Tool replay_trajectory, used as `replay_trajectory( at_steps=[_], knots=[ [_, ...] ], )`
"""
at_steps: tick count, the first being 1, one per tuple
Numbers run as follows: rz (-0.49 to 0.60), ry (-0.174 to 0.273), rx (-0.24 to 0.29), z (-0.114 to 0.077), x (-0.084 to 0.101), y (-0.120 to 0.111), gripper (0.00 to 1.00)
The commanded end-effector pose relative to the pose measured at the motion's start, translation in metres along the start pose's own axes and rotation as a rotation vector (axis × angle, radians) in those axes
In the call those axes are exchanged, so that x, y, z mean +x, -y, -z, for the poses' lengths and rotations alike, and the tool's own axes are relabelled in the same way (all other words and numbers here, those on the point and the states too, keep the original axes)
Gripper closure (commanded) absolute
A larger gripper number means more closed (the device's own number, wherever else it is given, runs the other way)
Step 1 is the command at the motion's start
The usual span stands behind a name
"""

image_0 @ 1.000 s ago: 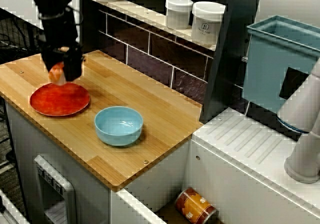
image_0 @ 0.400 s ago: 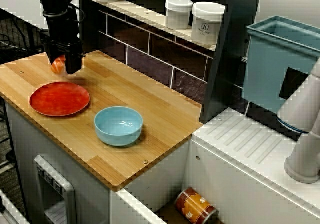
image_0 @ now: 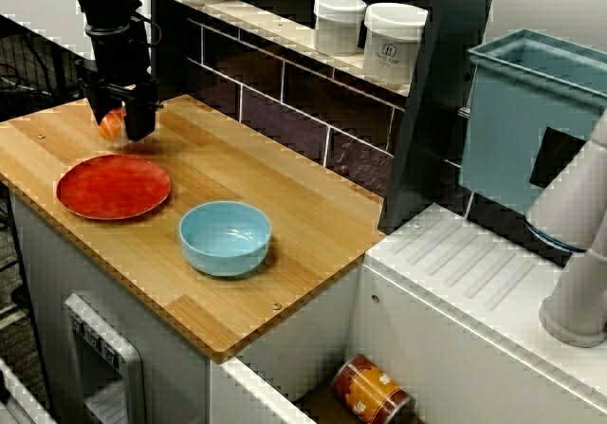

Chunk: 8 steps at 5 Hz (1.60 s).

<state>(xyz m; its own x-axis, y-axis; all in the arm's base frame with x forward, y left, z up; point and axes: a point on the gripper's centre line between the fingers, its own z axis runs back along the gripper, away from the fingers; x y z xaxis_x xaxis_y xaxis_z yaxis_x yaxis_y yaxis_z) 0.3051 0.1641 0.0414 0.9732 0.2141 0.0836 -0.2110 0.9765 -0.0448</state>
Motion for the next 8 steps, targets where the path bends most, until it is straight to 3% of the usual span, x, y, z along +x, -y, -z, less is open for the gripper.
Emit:
replay_trajectory(
  at_steps=[1, 3, 4, 5, 6, 8],
  knots=[
    [0.025, 0.039, 0.01, -0.027, -0.006, 0.011, 0.0],
    [0.128, 0.053, -0.059, -0.053, -0.023, 0.039, 0.0],
    [0.169, 0.109, -0.047, -0.065, -0.03, 0.055, 0.0],
    [0.208, 0.11, -0.076, -0.071, -0.027, 0.07, 0.0],
    [0.236, 0.105, -0.069, -0.069, -0.033, 0.089, 0.0],
    [0.299, 0.125, -0.059, -0.063, -0.062, 0.116, 0.0]
  ],
)
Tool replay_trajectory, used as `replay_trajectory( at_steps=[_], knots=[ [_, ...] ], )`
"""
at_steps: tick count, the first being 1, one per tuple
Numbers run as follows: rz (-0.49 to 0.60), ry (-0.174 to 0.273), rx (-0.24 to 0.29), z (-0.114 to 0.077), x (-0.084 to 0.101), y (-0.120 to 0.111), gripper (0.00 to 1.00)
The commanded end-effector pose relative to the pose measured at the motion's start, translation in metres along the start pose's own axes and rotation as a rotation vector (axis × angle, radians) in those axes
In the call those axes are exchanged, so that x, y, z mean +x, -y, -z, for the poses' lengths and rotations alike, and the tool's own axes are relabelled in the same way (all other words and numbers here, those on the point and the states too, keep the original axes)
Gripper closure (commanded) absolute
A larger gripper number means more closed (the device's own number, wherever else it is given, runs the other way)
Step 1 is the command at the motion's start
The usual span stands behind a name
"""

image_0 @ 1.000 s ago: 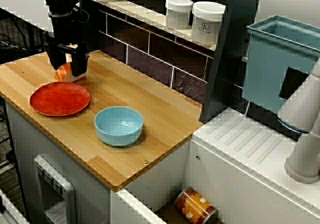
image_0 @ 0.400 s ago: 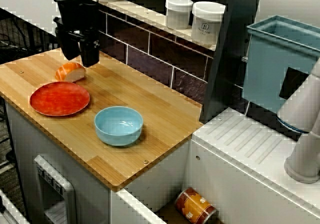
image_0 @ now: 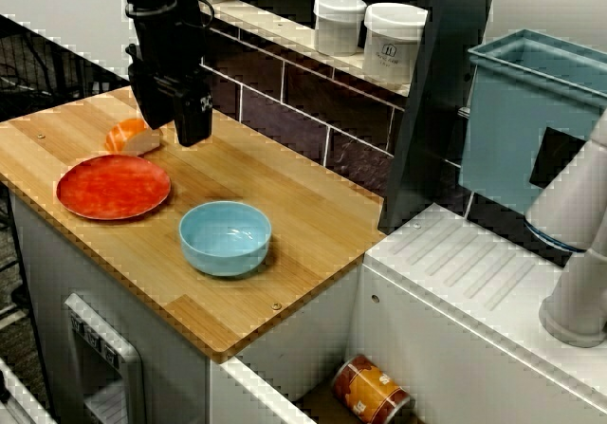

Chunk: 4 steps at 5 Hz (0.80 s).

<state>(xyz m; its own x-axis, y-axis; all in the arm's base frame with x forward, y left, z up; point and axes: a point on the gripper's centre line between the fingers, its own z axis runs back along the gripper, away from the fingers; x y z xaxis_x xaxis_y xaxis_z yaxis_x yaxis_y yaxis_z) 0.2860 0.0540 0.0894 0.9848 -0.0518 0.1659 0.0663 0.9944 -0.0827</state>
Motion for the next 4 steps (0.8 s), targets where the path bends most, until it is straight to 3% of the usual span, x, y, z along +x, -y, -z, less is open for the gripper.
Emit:
replay_trajectory(
  at_steps=[1, 2, 4],
  knots=[
    [0.057, 0.06, 0.031, -0.011, -0.032, 0.031, 0.0],
    [0.051, 0.058, 0.045, -0.004, -0.04, 0.038, 0.0],
    [-0.081, 0.064, 0.04, 0.015, -0.046, 0.045, 0.0]
  ],
)
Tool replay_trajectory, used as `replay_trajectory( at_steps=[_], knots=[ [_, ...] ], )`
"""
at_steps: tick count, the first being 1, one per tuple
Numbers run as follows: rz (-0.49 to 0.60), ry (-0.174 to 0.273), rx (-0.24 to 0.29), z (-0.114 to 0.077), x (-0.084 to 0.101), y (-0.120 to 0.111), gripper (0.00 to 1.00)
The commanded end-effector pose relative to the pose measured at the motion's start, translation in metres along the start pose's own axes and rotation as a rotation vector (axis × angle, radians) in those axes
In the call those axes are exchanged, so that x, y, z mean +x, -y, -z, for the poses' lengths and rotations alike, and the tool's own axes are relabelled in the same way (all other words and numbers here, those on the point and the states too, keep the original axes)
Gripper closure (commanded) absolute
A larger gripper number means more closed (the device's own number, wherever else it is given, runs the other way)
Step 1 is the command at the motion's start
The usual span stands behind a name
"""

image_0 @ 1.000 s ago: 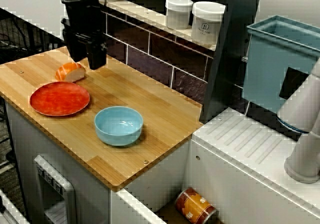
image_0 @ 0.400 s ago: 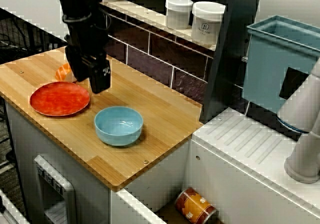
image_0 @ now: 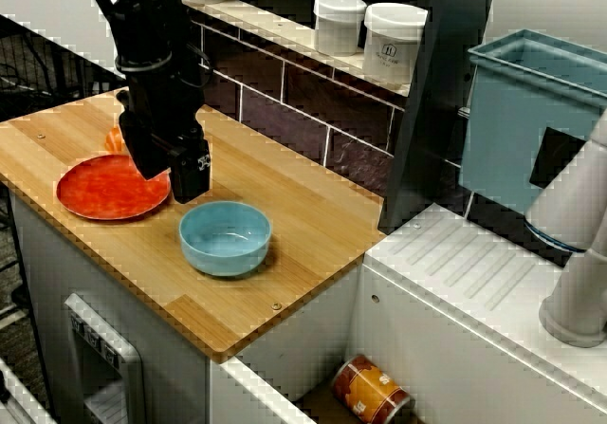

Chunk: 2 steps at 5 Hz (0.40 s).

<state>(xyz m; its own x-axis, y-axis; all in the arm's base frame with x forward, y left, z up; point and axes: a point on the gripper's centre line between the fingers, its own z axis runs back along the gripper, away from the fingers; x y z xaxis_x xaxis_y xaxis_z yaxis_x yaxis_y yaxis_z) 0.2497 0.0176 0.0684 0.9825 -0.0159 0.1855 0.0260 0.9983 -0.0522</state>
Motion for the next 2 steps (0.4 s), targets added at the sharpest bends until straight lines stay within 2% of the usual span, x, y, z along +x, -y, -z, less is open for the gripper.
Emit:
replay_trajectory(
  at_steps=[1, 2],
  knots=[
    [-0.065, 0.046, 0.03, 0.0096, -0.0113, 0.0129, 0.0],
    [-0.101, 0.044, 0.035, 0.0144, -0.0089, 0.0148, 0.0]
  ],
)
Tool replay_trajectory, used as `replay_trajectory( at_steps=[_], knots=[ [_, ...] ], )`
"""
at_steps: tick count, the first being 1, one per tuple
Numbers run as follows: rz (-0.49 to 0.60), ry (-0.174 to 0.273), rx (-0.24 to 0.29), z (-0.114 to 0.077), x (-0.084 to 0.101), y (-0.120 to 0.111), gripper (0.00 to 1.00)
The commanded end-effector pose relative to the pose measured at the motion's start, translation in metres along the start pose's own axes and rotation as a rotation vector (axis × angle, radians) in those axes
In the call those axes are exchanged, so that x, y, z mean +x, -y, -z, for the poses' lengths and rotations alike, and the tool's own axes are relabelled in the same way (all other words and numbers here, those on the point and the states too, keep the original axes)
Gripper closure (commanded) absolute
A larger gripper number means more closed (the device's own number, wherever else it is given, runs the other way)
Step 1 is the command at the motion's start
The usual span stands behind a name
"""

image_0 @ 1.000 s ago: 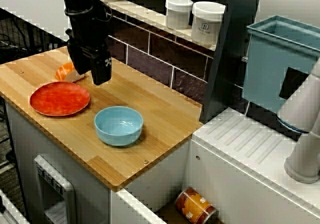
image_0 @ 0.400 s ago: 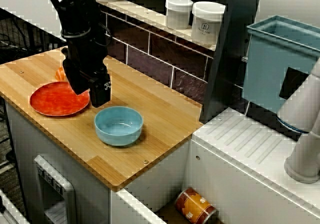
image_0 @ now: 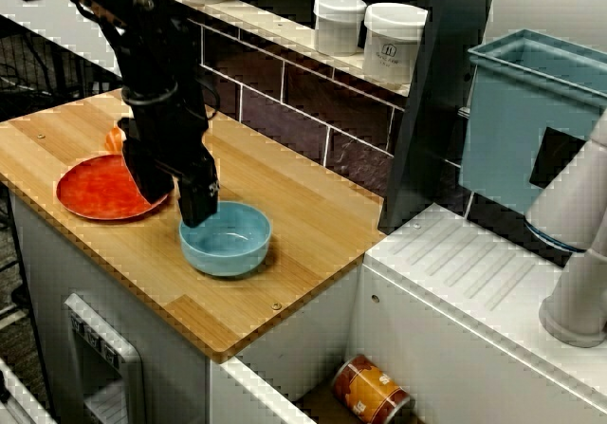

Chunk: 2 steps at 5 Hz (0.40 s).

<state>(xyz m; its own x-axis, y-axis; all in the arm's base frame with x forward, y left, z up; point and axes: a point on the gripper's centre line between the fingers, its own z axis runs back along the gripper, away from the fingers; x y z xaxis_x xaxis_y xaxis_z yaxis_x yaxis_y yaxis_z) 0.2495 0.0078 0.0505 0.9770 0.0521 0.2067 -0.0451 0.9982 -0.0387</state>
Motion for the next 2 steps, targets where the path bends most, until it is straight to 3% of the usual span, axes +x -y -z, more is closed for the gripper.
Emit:
replay_trajectory(
  at_steps=[1, 2],
  knots=[
    [-0.068, 0.004, 0.018, 0.002, 0.001, 0.005, 0.0],
    [-0.078, -0.01, 0.037, 0.012, 0.005, 0.005, 0.0]
  ],
)
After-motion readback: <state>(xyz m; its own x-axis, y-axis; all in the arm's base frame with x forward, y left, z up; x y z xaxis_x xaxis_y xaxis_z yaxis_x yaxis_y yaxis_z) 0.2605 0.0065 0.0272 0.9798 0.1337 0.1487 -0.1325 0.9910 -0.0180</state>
